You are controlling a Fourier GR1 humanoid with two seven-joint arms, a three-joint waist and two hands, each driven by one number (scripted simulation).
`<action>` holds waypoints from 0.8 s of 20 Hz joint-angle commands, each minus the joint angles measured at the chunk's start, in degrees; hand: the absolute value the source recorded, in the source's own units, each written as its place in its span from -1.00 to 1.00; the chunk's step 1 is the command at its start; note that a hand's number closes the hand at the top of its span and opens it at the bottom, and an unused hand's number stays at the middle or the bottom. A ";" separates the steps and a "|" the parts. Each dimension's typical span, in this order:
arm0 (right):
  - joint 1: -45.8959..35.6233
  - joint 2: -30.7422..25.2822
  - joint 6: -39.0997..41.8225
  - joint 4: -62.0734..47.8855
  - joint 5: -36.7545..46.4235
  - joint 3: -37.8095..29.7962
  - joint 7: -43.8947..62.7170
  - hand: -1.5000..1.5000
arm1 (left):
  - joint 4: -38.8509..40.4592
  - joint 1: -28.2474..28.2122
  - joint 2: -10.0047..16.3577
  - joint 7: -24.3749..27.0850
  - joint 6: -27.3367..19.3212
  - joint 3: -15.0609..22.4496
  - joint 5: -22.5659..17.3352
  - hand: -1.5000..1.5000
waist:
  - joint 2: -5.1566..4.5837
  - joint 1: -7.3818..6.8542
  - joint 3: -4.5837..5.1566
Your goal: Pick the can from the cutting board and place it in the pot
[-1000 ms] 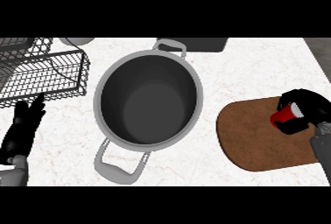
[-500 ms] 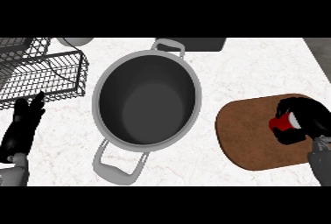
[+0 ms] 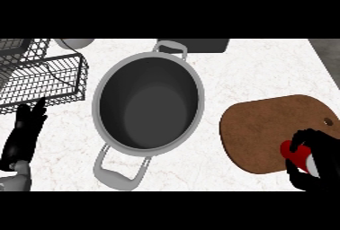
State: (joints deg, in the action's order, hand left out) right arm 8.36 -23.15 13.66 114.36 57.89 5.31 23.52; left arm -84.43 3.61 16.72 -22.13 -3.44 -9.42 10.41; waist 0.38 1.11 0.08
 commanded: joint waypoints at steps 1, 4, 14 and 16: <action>5.78 2.29 -2.72 14.43 -0.85 -0.53 1.28 1.00 | -0.30 -0.53 1.03 -0.46 1.42 -1.07 -1.13 0.00 | 0.13 0.49 -0.05; 2.66 1.75 -7.48 18.63 -0.05 -1.74 -2.43 1.00 | 0.79 1.17 0.90 -0.45 0.47 -0.74 0.08 0.00 | -0.01 0.30 -0.08; -13.64 6.73 0.13 33.59 1.60 7.42 9.77 1.00 | 0.29 2.45 -0.24 -1.35 0.51 0.82 0.96 0.00 | 0.00 -0.87 0.11; -21.90 7.47 5.17 31.20 0.08 8.76 14.77 1.00 | -0.37 1.22 -1.30 -0.47 -0.41 2.09 2.32 0.00 | -0.03 -1.46 0.14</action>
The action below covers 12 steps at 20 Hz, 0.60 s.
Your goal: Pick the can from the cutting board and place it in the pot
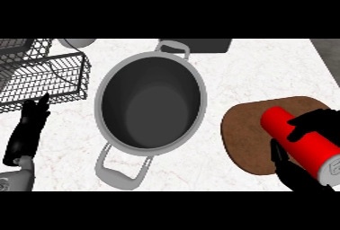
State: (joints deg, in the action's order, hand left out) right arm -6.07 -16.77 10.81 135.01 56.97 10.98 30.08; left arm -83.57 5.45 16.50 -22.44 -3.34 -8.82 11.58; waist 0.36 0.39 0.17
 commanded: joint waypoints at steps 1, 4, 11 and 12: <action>-9.97 1.72 11.23 11.54 -1.21 3.71 10.74 1.00 | -0.10 -0.86 -0.35 1.43 0.20 0.16 -0.04 0.00 | 0.08 -0.60 0.11; -21.25 6.54 16.91 6.23 -1.57 7.14 18.49 1.00 | 2.64 2.21 1.67 1.45 1.92 -1.96 -1.66 0.00 | -0.07 -0.50 0.09; -41.55 16.51 20.04 -14.28 -3.66 6.37 28.50 1.00 | 1.40 1.19 -0.69 1.11 0.18 0.15 0.66 0.00 | -0.26 -0.98 -0.07; -42.15 16.56 19.39 -14.00 -3.72 8.63 31.68 1.00 | -2.38 2.31 -0.25 -4.59 0.90 -0.15 -0.36 0.00 | -0.12 -1.05 -0.10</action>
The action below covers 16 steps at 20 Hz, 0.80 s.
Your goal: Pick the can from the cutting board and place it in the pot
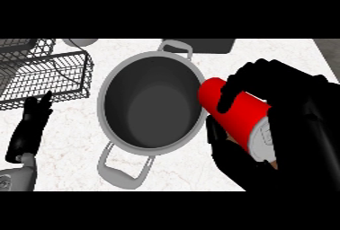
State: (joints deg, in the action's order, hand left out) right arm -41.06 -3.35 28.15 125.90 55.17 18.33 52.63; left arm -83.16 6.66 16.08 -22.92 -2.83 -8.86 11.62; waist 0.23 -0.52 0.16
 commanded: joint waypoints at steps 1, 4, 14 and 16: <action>-9.77 3.18 0.92 -9.64 -2.87 -1.62 7.59 1.00 | 1.90 1.00 0.70 0.52 0.80 -0.54 -0.05 0.00 | -0.19 -0.09 -0.06; -12.43 3.26 -5.42 -15.14 -4.93 4.71 13.11 1.00 | -0.48 -0.68 -1.25 0.83 -0.47 1.41 1.41 0.00 | -0.12 -0.47 -0.06; -10.78 3.33 -18.76 -37.39 -15.07 4.16 7.81 1.00 | 0.95 1.50 -1.75 -0.01 -0.42 1.17 1.38 0.00 | -0.63 -0.98 -0.09; -10.92 3.33 -24.11 -40.93 -17.06 7.92 8.82 -1.00 | -0.11 1.29 -1.27 0.66 -0.45 0.75 1.40 0.00 | -0.49 -1.27 -0.10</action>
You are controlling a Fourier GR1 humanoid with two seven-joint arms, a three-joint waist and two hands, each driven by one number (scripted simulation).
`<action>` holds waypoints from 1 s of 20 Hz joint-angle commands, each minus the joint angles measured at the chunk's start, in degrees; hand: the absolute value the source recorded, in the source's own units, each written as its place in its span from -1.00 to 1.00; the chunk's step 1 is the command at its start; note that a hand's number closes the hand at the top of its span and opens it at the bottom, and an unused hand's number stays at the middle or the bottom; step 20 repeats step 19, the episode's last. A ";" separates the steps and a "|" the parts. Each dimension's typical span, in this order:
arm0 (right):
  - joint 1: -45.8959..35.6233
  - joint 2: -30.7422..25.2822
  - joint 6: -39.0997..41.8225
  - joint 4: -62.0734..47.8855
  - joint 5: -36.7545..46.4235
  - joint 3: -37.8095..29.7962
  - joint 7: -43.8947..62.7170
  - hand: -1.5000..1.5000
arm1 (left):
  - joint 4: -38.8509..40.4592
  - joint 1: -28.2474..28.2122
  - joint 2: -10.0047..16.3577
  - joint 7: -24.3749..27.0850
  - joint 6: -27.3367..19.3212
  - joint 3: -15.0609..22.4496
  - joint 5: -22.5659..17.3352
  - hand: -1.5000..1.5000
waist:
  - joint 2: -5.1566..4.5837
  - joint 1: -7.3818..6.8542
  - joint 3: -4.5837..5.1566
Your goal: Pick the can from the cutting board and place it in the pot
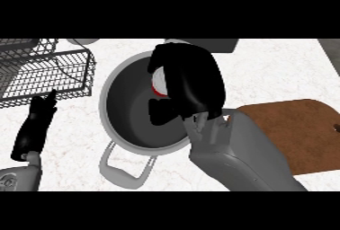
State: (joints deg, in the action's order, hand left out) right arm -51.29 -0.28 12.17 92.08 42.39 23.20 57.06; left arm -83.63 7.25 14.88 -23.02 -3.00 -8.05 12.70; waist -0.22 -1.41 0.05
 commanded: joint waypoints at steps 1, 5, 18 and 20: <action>-0.03 0.27 -10.37 -9.76 -5.15 2.16 1.52 -1.00 | -3.14 -0.18 0.80 -2.84 1.64 -0.28 -1.11 0.00 | -0.01 -0.75 -0.04; 1.44 0.27 -23.25 -11.28 -8.92 4.55 -3.96 -1.00 | 1.87 1.53 1.84 0.96 1.70 -1.89 -1.17 0.00 | -0.18 -0.28 -0.03; 10.85 -3.40 -42.99 1.17 -9.37 -6.83 -12.16 -1.00 | 0.06 -0.14 -0.11 -0.54 -1.14 -1.11 1.08 0.00 | 0.37 2.13 -0.12; 12.68 -2.93 -42.19 3.72 -8.59 -6.19 -10.66 -1.00 | 2.82 0.24 1.18 1.54 0.72 -2.94 -0.86 0.00 | 0.35 2.03 -0.07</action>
